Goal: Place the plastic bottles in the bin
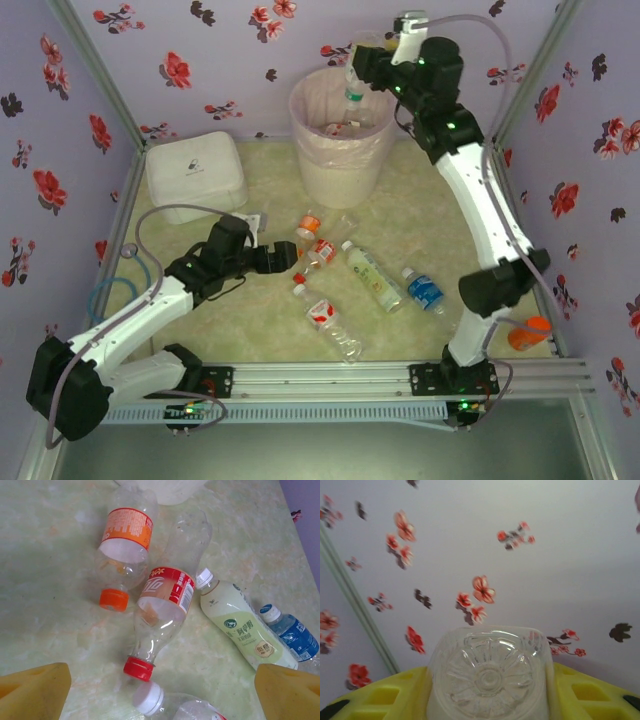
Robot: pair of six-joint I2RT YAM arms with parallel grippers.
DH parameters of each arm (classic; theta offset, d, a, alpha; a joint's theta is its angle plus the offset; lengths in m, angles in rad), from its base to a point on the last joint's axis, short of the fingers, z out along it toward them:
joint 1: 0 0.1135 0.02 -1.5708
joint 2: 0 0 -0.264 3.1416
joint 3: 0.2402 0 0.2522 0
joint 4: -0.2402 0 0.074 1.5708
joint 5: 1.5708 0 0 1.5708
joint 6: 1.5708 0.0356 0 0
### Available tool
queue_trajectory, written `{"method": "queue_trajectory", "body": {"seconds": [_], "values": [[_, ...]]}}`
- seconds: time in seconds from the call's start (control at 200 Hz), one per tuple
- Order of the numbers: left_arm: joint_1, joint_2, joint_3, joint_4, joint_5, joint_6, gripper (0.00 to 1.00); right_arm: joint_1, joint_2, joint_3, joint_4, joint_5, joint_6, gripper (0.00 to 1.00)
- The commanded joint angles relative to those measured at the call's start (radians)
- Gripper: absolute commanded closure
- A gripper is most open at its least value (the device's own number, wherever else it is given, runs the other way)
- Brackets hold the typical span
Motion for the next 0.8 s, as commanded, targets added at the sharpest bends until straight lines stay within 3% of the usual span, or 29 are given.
{"method": "queue_trajectory", "body": {"seconds": [0.0, 0.375, 0.655, 0.795], "values": [[-0.013, -0.021, -0.026, -0.016, -0.018, -0.037, 0.07, -0.005, 0.089, 0.101, -0.048, 0.024, -0.021, 1.00], [-0.029, -0.016, -0.038, -0.012, -0.018, -0.043, 0.18, -0.005, 0.374, 0.258, -0.199, -0.046, 0.048, 1.00], [-0.031, -0.007, -0.045, -0.005, -0.018, -0.044, 0.17, 0.002, 0.488, 0.293, -0.279, -0.068, 0.073, 1.00], [-0.033, 0.006, -0.044, -0.002, -0.018, -0.046, 0.12, 0.003, 0.508, 0.293, -0.302, -0.061, 0.075, 0.69]]}}
